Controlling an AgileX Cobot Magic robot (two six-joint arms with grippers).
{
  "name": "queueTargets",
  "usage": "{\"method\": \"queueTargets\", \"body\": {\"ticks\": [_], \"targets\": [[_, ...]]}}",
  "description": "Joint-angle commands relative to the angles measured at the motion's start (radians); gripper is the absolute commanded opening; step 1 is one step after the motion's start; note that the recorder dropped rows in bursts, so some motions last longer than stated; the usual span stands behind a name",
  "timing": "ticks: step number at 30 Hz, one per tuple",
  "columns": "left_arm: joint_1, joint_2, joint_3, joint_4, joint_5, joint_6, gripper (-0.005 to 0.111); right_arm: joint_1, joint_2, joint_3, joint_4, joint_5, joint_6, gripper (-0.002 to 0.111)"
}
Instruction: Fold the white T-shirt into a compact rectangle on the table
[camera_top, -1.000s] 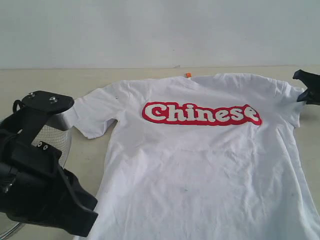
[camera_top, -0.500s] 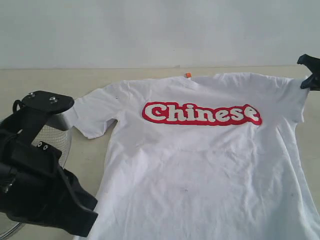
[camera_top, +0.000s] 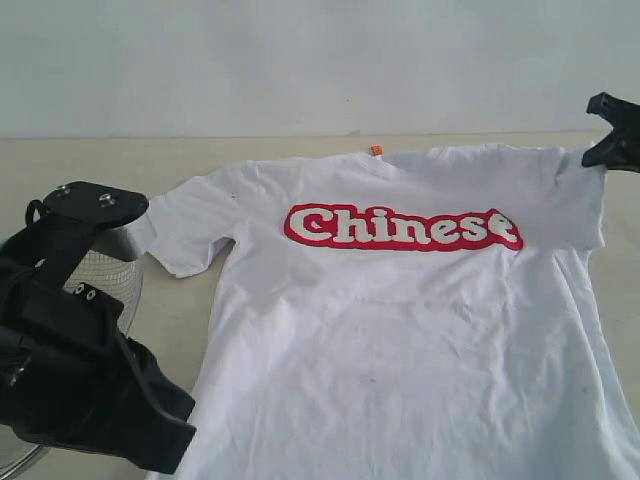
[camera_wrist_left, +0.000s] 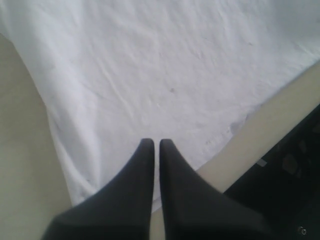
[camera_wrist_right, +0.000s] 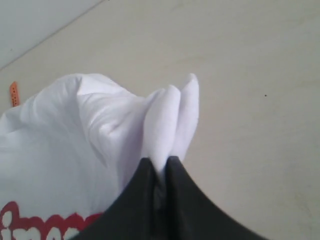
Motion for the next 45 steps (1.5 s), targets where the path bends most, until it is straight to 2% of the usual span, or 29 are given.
{"method": "queueTargets", "body": {"ticks": [1,4,11,15,17,19,21,22,23,24,25,26,27,30,33,45], "targets": [[-0.002,-0.005,-0.007,-0.007,0.003,0.008,0.005,0.037,-0.013,-0.002,0.029,0.027,-0.023,0.0],[-0.002,-0.005,-0.007,-0.007,0.0,0.009,0.005,0.05,-0.013,-0.002,0.031,-0.005,-0.02,0.0],[-0.002,0.034,-0.026,-0.086,-0.163,0.14,0.005,0.022,-0.024,-0.002,0.033,0.011,-0.015,0.0],[0.005,0.147,-0.064,-0.104,-0.269,0.148,0.005,0.02,-0.043,-0.002,0.033,0.027,-0.024,0.0],[0.023,0.21,-0.091,-0.162,-0.303,0.162,0.005,0.02,-0.051,-0.002,0.033,0.027,-0.024,0.0],[0.062,0.294,-0.133,-0.257,-0.339,0.261,0.005,0.02,-0.059,-0.002,0.031,0.042,-0.026,0.0],[0.126,0.353,-0.197,-0.403,-0.342,0.417,0.005,0.02,-0.063,-0.002,0.031,0.063,-0.031,0.0],[0.188,0.39,-0.236,-0.599,-0.33,0.606,0.005,0.02,-0.063,-0.002,0.031,0.068,-0.031,0.0],[0.213,0.407,-0.249,-0.719,-0.307,0.696,0.005,0.02,-0.063,-0.002,0.031,0.073,-0.031,0.0],[0.285,0.464,-0.286,-0.972,-0.18,0.94,0.005,0.02,-0.063,-0.002,0.033,0.075,-0.031,0.0],[0.311,0.491,-0.298,-1.065,-0.116,1.036,0.005,0.02,-0.063,-0.002,0.033,0.075,-0.031,0.0],[0.364,0.562,-0.333,-1.237,0.03,1.205,0.005,0.02,-0.063,-0.002,0.033,0.075,-0.031,0.0],[0.388,0.632,-0.395,-1.276,0.094,1.228,0.005,0.02,-0.063,-0.002,0.033,0.075,-0.031,0.0],[0.391,0.789,-0.558,-1.264,0.142,1.198,0.005,0.02,-0.063,-0.002,0.047,0.087,-0.031,0.0],[0.367,0.972,-0.819,-1.236,0.176,1.117,0.005,0.029,-0.063,-0.002,0.059,0.098,-0.049,0.0],[0.309,1.375,-1.39,-1.174,0.192,0.913,0.005,0.036,-0.063,-0.002,0.07,0.116,-0.056,0.0]]}}
